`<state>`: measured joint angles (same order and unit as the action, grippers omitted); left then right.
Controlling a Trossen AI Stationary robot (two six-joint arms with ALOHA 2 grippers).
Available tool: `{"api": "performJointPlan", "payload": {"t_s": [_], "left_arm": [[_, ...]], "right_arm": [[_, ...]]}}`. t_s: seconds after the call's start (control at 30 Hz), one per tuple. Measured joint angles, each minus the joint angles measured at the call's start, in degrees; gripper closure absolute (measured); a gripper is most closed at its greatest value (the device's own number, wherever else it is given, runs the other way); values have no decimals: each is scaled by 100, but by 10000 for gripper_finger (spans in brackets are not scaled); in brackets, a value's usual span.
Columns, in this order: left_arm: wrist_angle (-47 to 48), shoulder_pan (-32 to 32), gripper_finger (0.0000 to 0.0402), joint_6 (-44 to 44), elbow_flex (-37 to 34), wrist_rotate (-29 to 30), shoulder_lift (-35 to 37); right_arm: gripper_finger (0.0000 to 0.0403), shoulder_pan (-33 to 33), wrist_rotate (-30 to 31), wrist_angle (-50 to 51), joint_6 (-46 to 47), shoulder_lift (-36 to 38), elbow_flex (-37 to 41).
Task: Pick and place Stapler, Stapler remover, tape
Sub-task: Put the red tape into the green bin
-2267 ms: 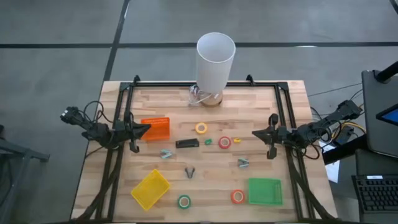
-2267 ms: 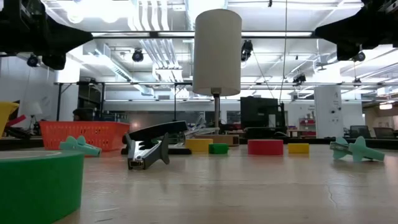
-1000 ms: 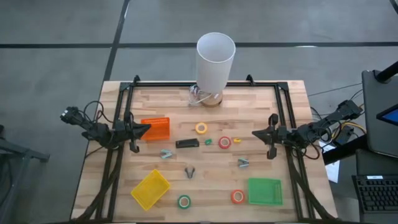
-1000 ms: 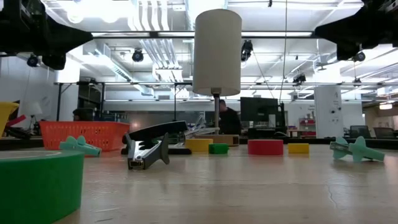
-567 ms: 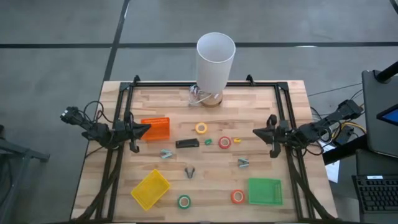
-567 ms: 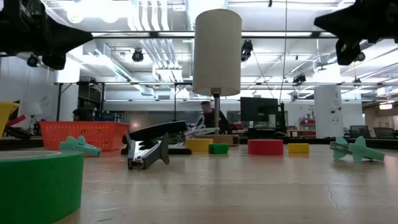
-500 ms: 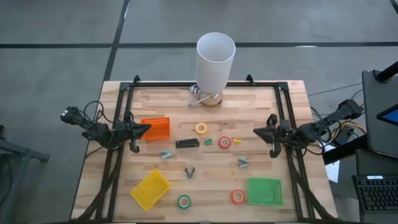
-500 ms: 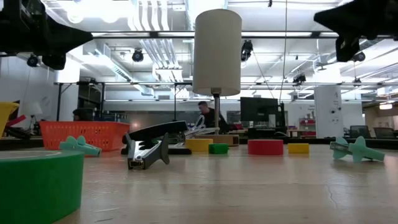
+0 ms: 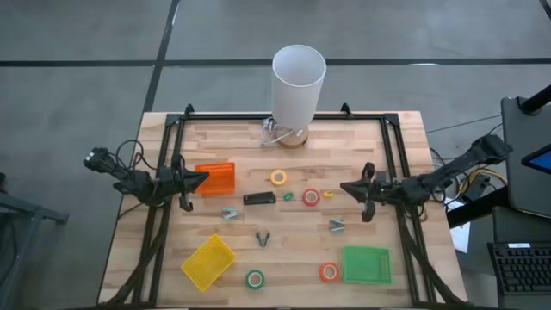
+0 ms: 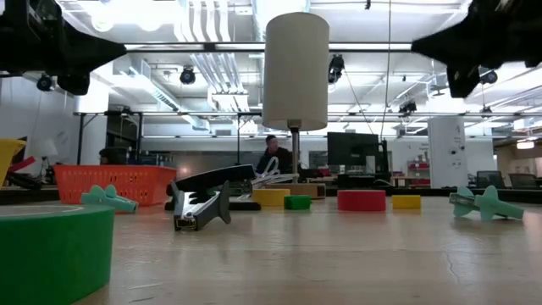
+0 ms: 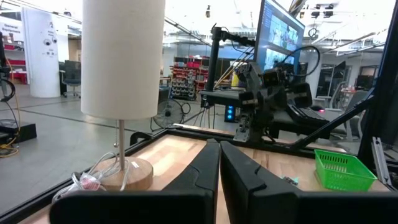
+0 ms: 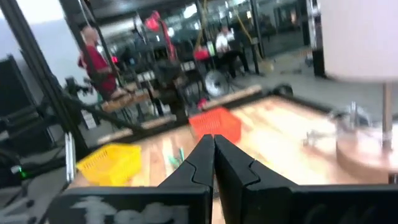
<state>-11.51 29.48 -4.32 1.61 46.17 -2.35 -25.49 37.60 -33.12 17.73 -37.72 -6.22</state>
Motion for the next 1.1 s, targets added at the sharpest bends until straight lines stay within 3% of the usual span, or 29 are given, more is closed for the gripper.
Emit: {"api": "performJointPlan", "payload": {"t_s": [0.17,0.43,0.57,0.7,1.1], "left_arm": [[0,2,383,1,0,-2,0],[0,2,383,1,0,0,0],[0,2,383,1,-1,0,0],[0,1,383,0,0,-1,0],[4,2,383,1,-2,-1,0]], "right_arm": [[372,263,-7,142,205,-594,-87],[266,663,-20,1049,875,-1890,-954],[232,791,-652,1145,522,-2708,-1519],[226,804,-1348,1679,304,-3505,-2254],[248,968,-1328,4276,435,-5397,-4080]]}}
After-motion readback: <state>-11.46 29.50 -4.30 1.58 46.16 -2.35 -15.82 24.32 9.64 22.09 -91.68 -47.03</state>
